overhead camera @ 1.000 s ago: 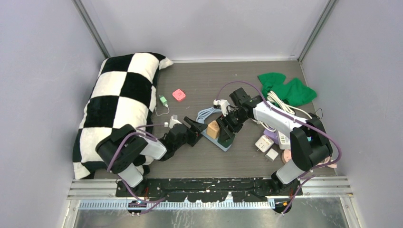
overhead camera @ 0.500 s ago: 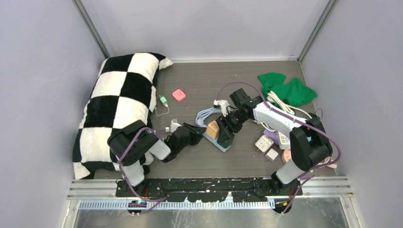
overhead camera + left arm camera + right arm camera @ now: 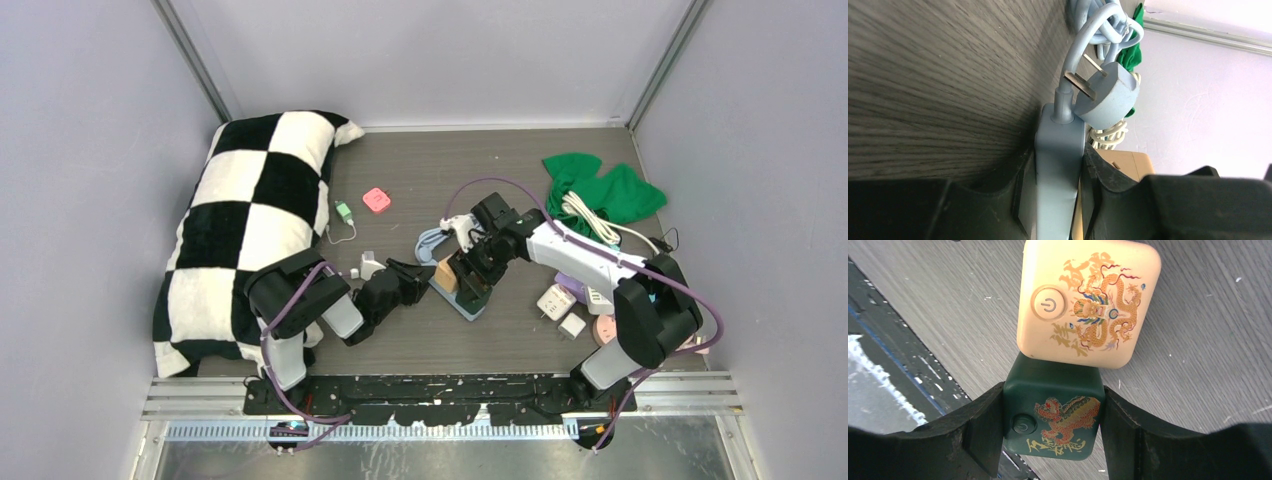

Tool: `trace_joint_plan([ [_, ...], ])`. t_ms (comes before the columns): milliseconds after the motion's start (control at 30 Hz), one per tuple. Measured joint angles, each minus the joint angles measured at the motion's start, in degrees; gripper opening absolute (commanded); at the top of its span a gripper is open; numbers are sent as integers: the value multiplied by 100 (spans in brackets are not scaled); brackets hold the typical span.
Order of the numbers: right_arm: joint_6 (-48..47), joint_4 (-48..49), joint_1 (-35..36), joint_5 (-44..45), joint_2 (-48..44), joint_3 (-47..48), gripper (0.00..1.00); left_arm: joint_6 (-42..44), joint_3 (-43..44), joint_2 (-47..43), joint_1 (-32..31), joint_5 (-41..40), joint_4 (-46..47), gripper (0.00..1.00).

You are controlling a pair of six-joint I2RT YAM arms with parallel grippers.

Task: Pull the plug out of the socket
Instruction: Remove the plug from the socket.

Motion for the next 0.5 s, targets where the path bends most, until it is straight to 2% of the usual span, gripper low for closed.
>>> trace_joint_plan([
  [133, 118, -92, 105, 240, 70, 83, 1, 35, -39, 9, -31, -122, 63, 0],
  [367, 179, 59, -562, -459, 260, 76, 1, 7, -107, 83, -33, -232, 247, 0],
  [500, 179, 223, -616, -592, 208, -57, 1, 9, -105, 247, -35, -234, 507, 0],
])
